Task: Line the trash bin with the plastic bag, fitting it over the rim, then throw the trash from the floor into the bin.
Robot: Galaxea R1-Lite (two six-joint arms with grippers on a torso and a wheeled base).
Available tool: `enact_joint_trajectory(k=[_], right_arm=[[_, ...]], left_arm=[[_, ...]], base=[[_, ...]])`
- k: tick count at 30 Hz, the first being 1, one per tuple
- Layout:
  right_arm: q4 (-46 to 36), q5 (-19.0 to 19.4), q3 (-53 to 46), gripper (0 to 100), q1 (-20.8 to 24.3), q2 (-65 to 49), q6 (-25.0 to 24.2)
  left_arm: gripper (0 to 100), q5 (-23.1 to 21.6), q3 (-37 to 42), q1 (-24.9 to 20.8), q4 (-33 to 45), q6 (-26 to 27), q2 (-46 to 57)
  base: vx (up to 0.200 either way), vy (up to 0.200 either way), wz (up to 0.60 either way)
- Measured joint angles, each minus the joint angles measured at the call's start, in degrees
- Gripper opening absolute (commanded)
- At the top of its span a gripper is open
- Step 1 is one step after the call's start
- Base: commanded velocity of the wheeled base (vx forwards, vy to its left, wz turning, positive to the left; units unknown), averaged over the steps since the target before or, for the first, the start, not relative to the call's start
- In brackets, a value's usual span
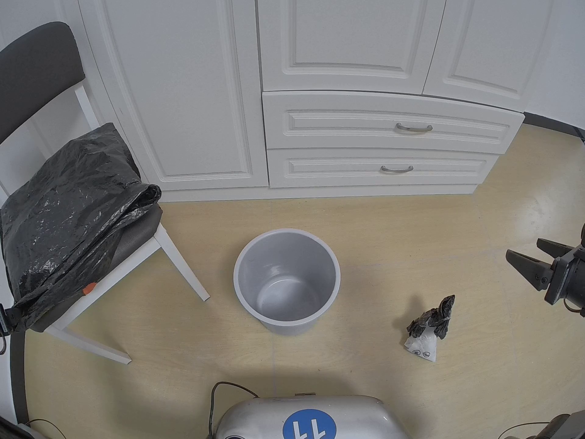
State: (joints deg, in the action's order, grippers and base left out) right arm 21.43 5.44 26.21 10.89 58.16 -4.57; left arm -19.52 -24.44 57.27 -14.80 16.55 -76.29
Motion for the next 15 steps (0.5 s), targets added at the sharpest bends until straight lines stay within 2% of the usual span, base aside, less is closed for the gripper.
enact_joint_trajectory(k=[15], right_arm=[[0.1,0.1,-0.3,100,0.1,-0.4,0.1]], left_arm=[[100,-0.3,3.8,-0.3,-0.9,0.4,-3.1]], base=[[0.000,0.000,0.00]])
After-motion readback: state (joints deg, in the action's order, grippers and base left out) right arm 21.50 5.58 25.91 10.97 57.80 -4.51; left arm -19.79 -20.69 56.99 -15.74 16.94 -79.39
